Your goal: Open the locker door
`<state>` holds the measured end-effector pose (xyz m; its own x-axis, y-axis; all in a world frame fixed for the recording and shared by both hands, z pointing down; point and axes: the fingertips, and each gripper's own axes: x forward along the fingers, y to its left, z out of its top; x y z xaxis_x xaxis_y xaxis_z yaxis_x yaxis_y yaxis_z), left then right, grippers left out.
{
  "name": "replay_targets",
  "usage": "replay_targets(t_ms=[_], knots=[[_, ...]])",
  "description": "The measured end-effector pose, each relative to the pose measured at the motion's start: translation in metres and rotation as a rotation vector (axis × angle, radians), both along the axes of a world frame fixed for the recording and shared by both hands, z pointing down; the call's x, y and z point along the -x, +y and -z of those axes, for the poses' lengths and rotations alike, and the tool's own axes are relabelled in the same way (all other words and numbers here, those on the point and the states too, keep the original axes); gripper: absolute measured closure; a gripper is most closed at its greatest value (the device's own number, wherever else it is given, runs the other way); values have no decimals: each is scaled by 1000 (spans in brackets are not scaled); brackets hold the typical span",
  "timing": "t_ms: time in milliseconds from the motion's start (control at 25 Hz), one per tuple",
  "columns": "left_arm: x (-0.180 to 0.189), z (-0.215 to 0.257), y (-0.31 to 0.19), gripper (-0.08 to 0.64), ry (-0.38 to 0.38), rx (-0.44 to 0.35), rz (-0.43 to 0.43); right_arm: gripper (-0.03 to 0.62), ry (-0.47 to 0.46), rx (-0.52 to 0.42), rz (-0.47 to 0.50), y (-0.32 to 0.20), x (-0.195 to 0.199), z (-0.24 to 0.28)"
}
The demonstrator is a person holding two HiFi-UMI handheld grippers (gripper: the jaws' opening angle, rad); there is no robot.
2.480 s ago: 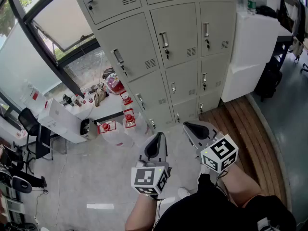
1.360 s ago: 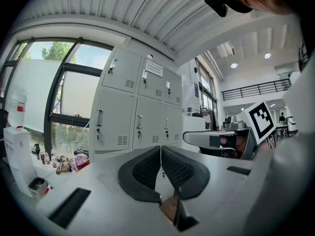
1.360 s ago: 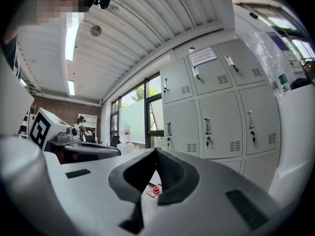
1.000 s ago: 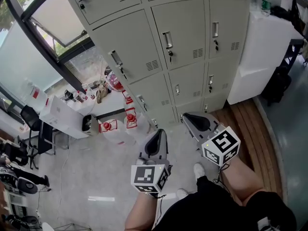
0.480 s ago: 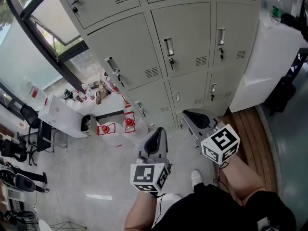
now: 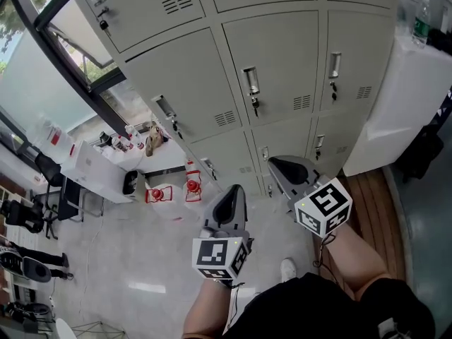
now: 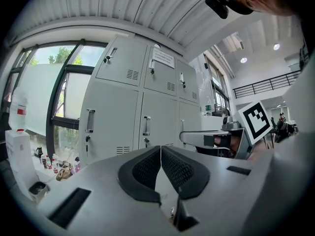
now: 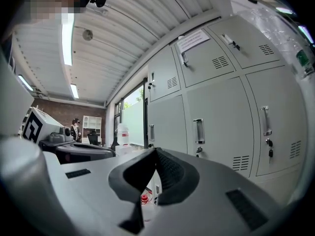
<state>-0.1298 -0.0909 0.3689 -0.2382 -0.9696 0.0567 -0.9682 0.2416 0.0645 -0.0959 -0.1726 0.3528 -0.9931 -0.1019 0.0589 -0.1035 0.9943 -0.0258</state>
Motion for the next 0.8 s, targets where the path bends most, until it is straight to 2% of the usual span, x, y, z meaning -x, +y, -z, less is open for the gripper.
replay_targets(t_ms=[800], knots=[[21,9,-46,540,-12,-17,34,538,2,-7,33,-43,32,4]])
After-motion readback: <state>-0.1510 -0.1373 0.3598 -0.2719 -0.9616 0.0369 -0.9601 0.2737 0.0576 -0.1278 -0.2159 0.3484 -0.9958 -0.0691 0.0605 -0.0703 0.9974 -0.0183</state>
